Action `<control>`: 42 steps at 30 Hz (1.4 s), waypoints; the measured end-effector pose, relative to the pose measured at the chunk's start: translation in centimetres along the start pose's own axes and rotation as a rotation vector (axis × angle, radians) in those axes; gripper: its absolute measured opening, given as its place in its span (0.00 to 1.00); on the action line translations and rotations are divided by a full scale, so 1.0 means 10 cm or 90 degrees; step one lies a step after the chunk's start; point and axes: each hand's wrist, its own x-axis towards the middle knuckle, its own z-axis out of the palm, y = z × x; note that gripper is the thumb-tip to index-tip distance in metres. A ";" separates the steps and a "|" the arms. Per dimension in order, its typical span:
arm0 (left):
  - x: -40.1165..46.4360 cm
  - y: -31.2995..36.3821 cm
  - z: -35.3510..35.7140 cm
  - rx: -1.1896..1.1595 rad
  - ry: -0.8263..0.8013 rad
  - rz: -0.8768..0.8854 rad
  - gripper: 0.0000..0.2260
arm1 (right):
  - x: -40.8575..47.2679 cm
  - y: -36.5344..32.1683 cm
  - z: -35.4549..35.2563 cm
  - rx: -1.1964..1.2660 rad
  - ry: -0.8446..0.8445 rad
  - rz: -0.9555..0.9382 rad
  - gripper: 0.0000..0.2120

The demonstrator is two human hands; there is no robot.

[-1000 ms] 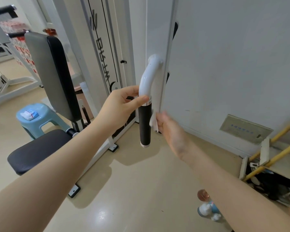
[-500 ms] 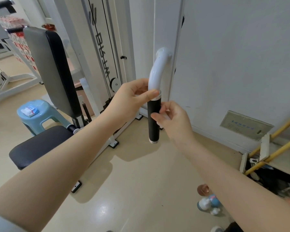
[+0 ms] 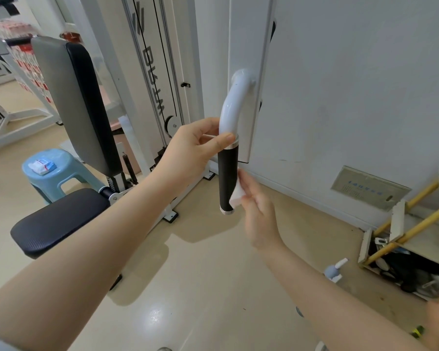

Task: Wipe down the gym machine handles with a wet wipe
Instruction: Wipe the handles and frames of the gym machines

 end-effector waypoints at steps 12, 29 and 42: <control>0.02 -0.02 -0.11 0.052 -0.017 -0.011 0.07 | -0.01 0.23 0.12 -0.102 0.070 0.136 0.09; 0.44 0.12 -0.48 0.648 0.169 0.464 0.15 | 0.63 -0.45 0.87 -0.017 0.024 0.001 0.12; 0.68 -0.30 -0.61 1.380 0.164 0.437 0.20 | 1.18 -0.14 0.61 -0.038 -0.138 -0.082 0.04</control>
